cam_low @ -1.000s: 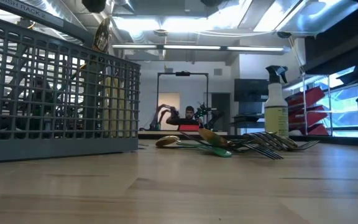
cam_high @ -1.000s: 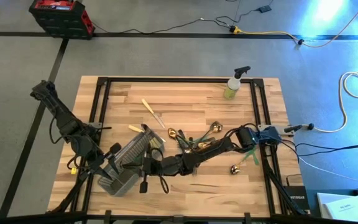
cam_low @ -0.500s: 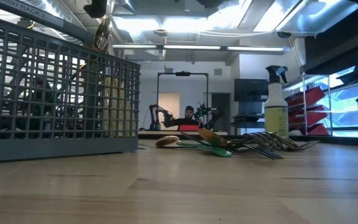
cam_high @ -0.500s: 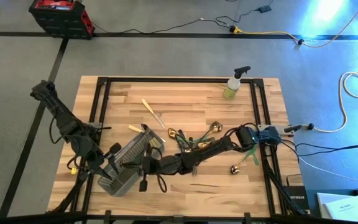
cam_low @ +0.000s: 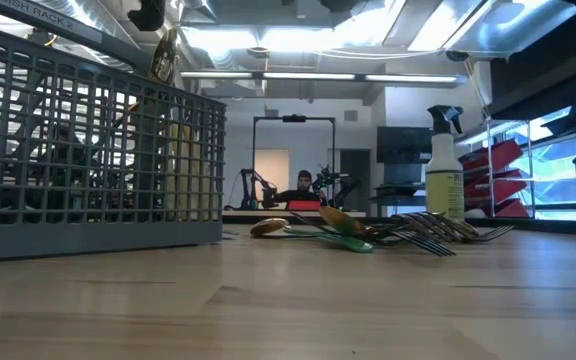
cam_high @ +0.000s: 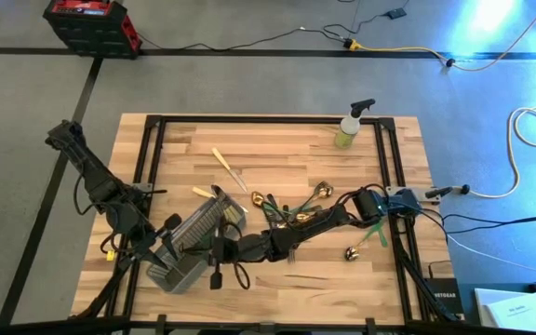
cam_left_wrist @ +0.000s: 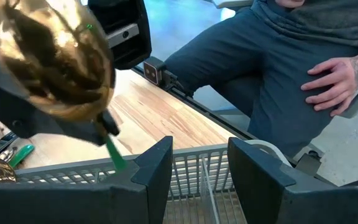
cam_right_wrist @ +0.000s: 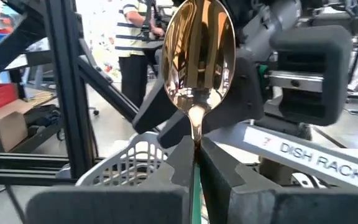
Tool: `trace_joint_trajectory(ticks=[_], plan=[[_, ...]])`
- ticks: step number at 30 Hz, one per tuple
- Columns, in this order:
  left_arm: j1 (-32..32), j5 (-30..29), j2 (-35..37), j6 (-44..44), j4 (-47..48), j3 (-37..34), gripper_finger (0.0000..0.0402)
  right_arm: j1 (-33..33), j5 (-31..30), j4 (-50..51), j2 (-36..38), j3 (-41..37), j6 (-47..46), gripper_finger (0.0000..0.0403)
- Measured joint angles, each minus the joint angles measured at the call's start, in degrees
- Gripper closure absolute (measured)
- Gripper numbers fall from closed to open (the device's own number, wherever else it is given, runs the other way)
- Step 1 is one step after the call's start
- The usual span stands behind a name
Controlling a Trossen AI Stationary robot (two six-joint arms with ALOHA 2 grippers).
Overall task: Sort silverware
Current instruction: Put the spoon into the silverware tray
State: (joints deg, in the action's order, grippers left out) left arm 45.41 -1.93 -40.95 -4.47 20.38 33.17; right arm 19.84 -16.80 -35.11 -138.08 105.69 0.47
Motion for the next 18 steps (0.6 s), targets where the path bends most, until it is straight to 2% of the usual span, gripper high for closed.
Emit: trace_joint_trajectory(ticks=[11, 18], plan=[[0.0, 0.0, 0.0, 0.0, 0.0, 0.0, 0.0261, 0.0, 0.0, 0.8, 0.0, 0.0, 0.0, 0.0398], [0.0, 0.0, 0.0, 0.0, 0.0, 0.0, 0.0261, 0.0, -0.1, 1.0, 0.0, 0.0, 0.0, 0.0343]])
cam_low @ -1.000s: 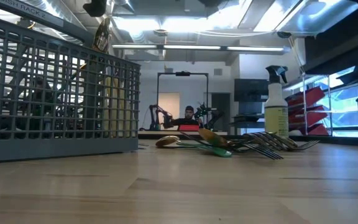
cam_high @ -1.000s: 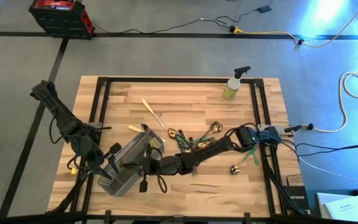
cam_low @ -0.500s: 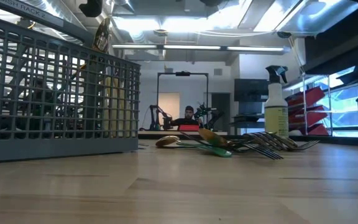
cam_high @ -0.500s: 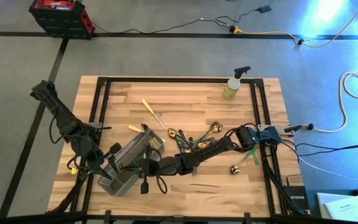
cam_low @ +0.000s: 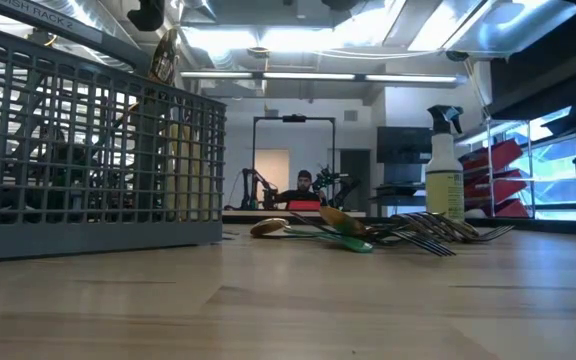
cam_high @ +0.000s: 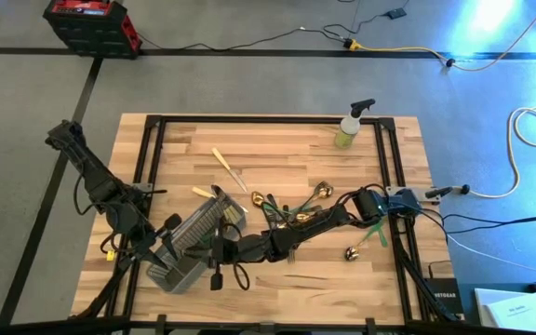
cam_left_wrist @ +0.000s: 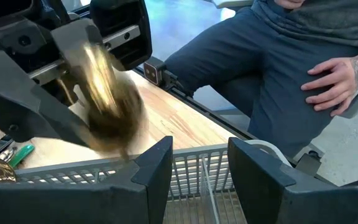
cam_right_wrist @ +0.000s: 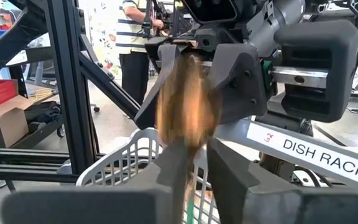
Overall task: Sort silverware
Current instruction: Put the spoon into the silverware tray
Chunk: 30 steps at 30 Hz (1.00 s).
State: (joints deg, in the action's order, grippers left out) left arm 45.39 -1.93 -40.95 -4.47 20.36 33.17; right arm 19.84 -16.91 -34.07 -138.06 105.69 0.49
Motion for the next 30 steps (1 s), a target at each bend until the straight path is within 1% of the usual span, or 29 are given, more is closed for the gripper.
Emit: trace_joint_trajectory(ticks=[3, 6, 17, 19, 21, 24, 26, 30], plan=[[0.0, 0.0, 0.0, 0.0, 0.0, 0.0, 0.0261, 0.0, 0.0, -0.1, 0.0, 0.0, 0.0, 0.0320], [0.0, 0.0, 0.0, 0.0, 0.0, 0.0, 0.0261, 0.0, 0.0, 0.0, 0.0, 0.0, 0.0, 0.0308], [0.0, 0.0, 0.0, 0.0, 0.0, 0.0, 0.0261, 0.0, 0.0, 0.1, 0.0, 0.0, 0.1, 0.0308], [0.0, 0.0, 0.0, 0.0, 0.0, 0.0, 0.0261, 0.0, 0.0, 1.5, 0.2, 0.0, 2.0, 0.0308], [0.0, 0.0, 0.0, 0.0, 0.0, 0.0, 0.0261, 0.0, 0.0, 4.5, 1.2, 0.0, 4.4, 0.0308], [0.0, 0.0, 0.0, 0.0, 0.0, 0.0, 0.0261, 0.1, 0.7, 10.8, 4.3, 0.0, 3.9, 0.0308], [0.0, 0.0, 0.0, 0.0, -0.1, 0.0, 0.0261, 0.1, 2.4, 17.2, 6.7, 0.1, 2.9, 0.0308], [0.0, 0.0, 0.0, 0.0, 0.0, 0.0, 0.0261, 0.5, 3.0, 31.8, 9.3, 0.0, -0.4, 0.0308]])
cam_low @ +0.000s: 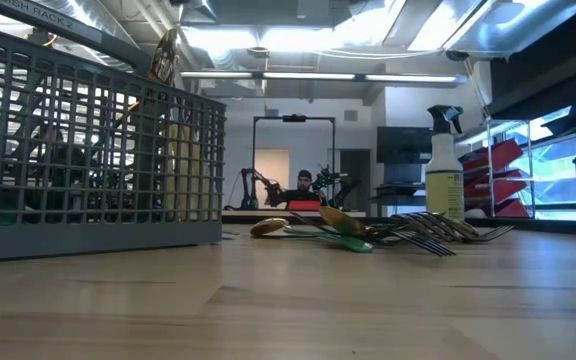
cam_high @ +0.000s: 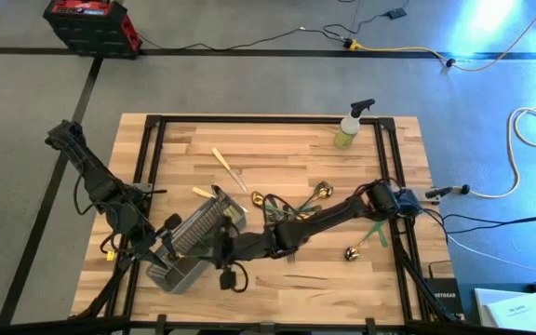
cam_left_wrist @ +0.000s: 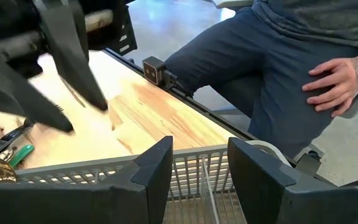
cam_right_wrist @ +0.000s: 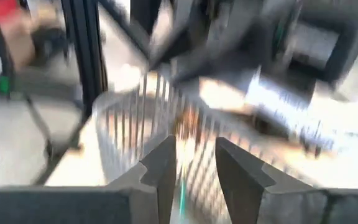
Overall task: Sort silverware
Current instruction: Put the spoon into the silverware tray
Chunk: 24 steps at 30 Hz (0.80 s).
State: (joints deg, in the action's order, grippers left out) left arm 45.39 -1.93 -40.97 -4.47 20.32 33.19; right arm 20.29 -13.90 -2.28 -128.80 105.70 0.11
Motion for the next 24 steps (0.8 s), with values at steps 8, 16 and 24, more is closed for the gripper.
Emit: trace_joint_trajectory(ticks=[8, 16, 24], plan=[[0.0, 0.0, 0.0, 0.0, 0.0, 0.0, 0.0261, 1.3, 7.8, 20.2, 3.4, 0.1, -1.2, 0.0308], [0.0, 0.0, 0.0, 0.0, 0.0, 0.0, 0.0261, 0.3, 0.5, 45.8, 3.9, -0.3, -7.5, 0.0308], [0.0, 0.0, 0.0, 0.0, 0.0, 0.0, 0.0261, -4.9, -8.1, 47.3, 3.8, -4.6, -15.9, 0.0308]])
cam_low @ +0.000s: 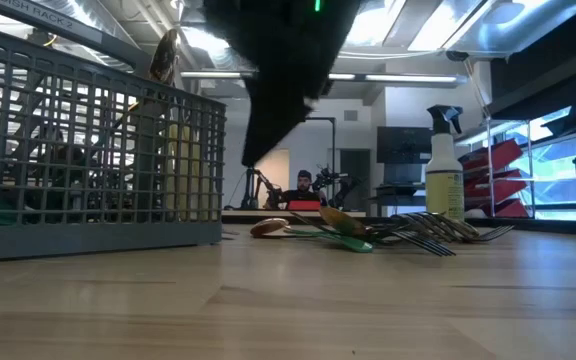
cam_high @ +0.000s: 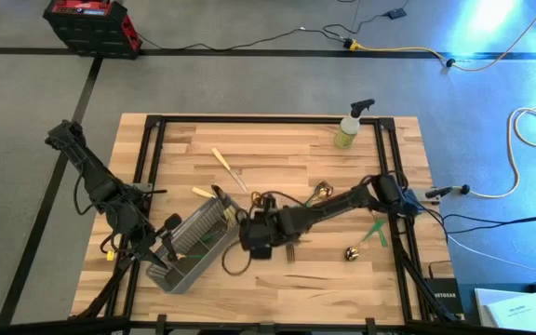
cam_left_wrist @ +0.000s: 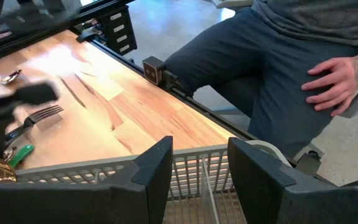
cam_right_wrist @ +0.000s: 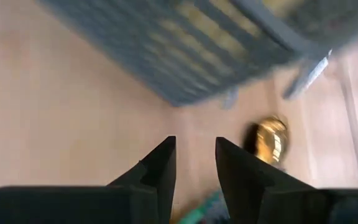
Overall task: Sort silverware
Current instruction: Put the spoon into the silverware tray
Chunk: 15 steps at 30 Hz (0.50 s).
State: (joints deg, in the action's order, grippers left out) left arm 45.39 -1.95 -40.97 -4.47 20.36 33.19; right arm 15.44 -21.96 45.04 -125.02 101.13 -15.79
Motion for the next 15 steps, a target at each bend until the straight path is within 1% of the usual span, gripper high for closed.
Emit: trace_joint_trajectory(ticks=[3, 5, 8, 15], plan=[[0.0, 0.0, 0.0, 0.0, 0.0, 0.0, 0.0261, -2.4, 0.3, 0.3, -0.1, -2.4, -4.0, 0.0308], [0.0, 0.0, 0.0, 0.0, 0.0, 0.0, 0.0261, -3.8, 2.3, 0.0, -0.2, -4.0, -6.0, 0.0308], [0.0, 0.0, 0.0, 0.0, 0.0, 0.0, 0.0261, -5.2, 4.2, -1.4, -0.2, -6.5, -7.2, 0.0308], [0.0, 0.0, 0.0, 0.0, 0.0, 0.0, 0.0261, -6.1, 4.6, -6.0, -0.2, -10.0, -8.4, 0.0308]])
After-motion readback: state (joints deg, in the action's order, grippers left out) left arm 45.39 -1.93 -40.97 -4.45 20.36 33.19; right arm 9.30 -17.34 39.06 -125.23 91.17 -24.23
